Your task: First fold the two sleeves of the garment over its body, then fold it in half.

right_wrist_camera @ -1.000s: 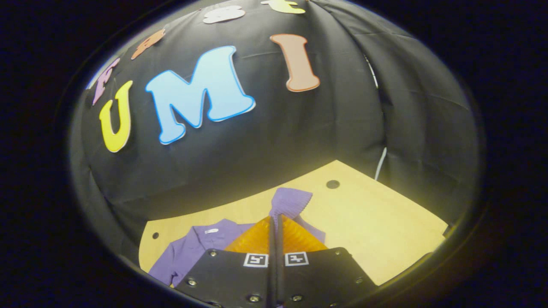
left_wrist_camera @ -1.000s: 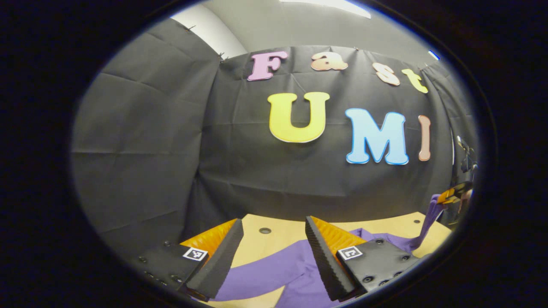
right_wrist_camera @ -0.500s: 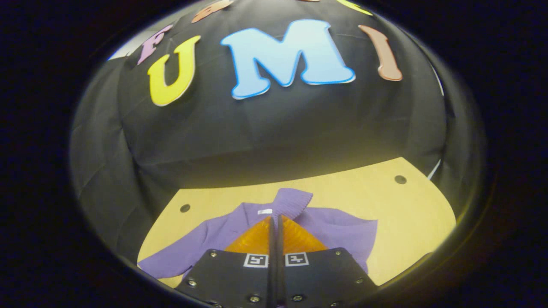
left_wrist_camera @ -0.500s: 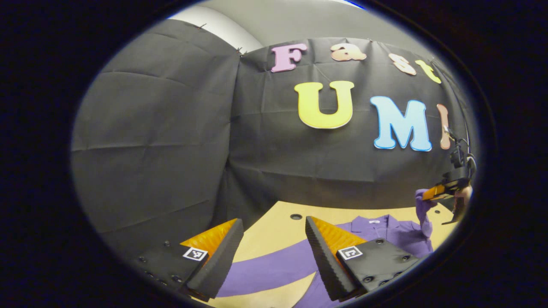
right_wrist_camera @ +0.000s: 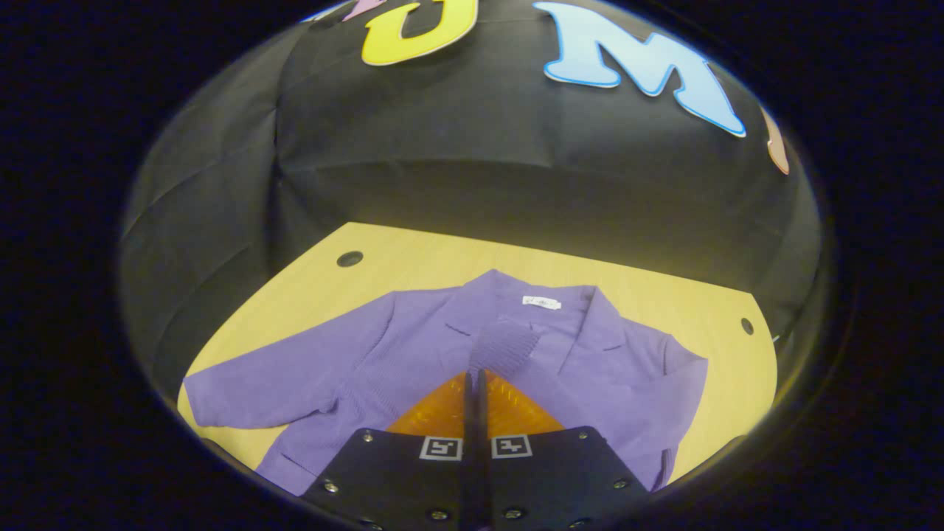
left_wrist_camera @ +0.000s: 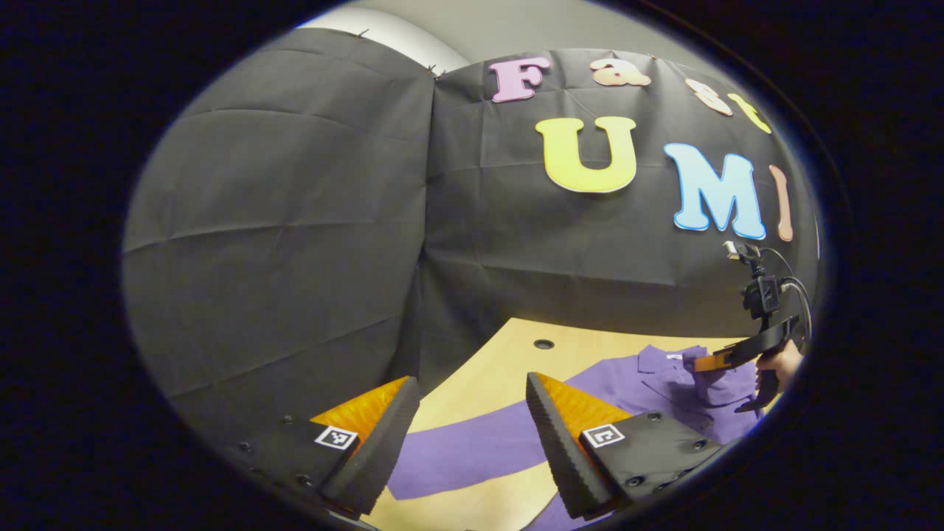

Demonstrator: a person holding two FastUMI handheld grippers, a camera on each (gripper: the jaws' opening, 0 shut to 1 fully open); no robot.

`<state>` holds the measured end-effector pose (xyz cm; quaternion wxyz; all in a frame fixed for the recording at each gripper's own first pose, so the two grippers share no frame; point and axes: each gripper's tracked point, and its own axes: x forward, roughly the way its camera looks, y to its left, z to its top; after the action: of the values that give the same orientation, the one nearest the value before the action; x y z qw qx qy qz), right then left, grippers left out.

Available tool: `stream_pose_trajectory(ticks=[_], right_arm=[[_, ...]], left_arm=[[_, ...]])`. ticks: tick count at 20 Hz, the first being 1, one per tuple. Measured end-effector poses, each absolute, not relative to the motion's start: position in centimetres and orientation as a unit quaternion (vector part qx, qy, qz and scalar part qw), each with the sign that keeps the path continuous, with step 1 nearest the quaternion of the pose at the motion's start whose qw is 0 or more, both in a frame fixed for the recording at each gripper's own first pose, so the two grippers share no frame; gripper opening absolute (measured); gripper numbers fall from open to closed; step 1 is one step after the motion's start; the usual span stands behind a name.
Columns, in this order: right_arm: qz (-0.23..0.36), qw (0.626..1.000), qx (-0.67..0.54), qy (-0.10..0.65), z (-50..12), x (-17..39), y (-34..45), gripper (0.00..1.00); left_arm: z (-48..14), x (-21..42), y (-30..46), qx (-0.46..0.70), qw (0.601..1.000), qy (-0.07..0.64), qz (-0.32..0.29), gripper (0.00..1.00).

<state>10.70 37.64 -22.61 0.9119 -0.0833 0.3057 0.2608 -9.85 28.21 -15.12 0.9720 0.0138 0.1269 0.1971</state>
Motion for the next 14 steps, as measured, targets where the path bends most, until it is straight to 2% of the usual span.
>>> stream_pose_trajectory(ticks=[1,6,10,11,14], right_arm=[[0.263,0.910,-0.091,0.308,-23.2,10.5,38.1,0.00],[0.262,0.902,-0.115,0.324,-25.5,9.9,39.5,0.00],[0.285,0.889,-0.099,0.345,-26.4,8.8,40.8,0.09],[0.287,0.888,-0.097,0.346,-26.4,8.6,40.9,0.15],[0.292,0.888,-0.093,0.342,-25.8,8.5,41.2,0.18]], left_arm=[[-15.5,-10.1,28.6,0.014,0.971,0.130,0.200,0.92],[-16.4,-10.6,29.5,0.019,0.969,0.139,0.205,0.95],[-17.2,-10.4,29.6,0.018,0.968,0.145,0.203,0.95],[-17.4,-10.4,29.6,0.017,0.968,0.147,0.202,0.95],[-17.7,-10.1,29.6,0.015,0.969,0.149,0.198,0.95]])
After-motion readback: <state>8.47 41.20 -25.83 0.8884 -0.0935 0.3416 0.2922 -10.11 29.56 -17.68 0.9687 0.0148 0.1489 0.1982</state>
